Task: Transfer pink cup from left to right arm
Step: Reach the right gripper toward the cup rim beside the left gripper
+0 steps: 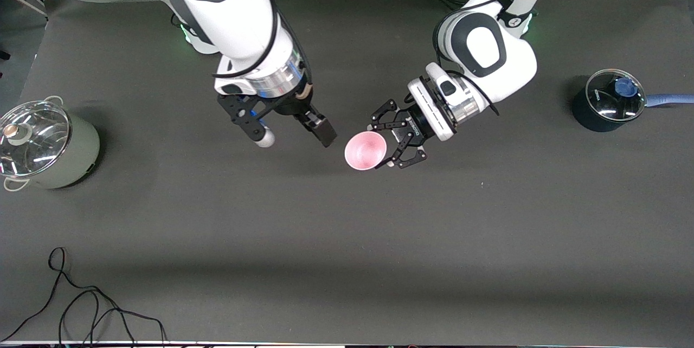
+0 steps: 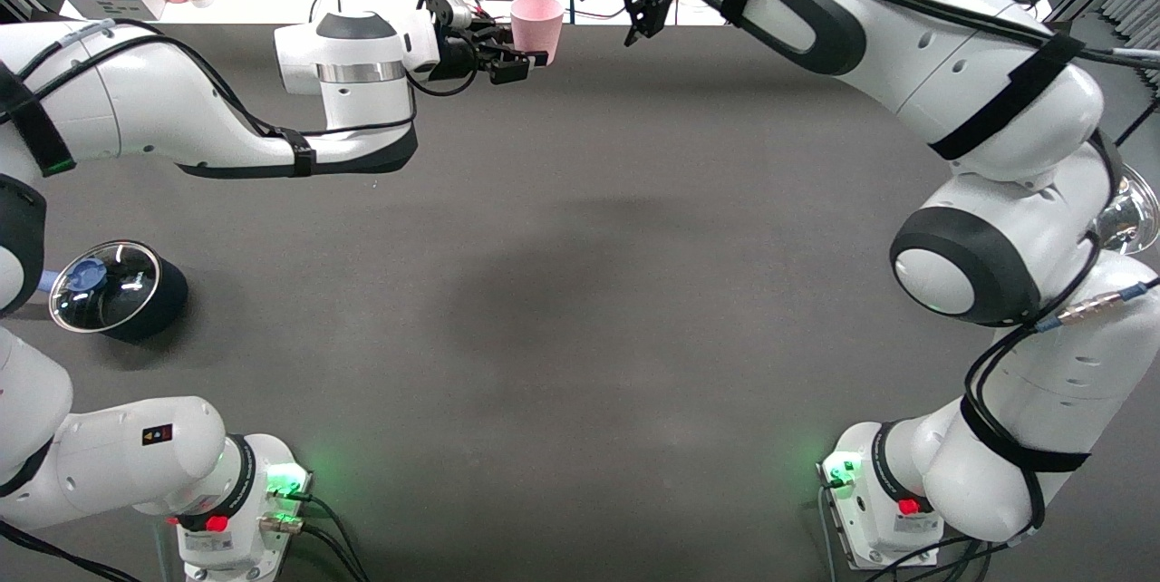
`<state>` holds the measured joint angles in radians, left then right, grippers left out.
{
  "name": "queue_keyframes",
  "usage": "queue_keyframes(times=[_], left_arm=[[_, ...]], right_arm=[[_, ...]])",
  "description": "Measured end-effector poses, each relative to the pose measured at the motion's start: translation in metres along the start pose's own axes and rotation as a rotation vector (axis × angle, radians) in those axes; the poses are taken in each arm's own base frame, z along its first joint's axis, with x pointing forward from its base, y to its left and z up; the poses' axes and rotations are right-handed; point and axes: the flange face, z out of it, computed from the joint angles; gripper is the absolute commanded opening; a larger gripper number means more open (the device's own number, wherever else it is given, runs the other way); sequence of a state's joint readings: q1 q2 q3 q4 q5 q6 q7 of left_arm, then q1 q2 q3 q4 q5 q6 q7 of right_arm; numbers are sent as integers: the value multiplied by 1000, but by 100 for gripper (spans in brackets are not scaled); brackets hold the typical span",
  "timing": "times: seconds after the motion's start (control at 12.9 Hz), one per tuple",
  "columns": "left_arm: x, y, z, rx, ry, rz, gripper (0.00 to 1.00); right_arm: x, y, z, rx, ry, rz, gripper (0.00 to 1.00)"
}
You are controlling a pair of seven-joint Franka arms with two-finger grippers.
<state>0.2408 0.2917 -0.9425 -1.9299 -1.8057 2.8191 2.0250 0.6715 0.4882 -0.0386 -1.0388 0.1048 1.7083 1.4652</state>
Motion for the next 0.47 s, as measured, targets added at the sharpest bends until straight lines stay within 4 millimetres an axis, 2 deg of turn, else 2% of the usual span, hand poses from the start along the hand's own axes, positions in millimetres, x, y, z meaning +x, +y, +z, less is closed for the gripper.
queue_keyframes(times=[0.31,0.47], left_arm=[[0,0,0,0,0,0,33],[0,0,0,0,0,0,33]], right_arm=[[-5,-5,-18,51,1,-12,100],[-17,-10,-7,52,13,-35,100]])
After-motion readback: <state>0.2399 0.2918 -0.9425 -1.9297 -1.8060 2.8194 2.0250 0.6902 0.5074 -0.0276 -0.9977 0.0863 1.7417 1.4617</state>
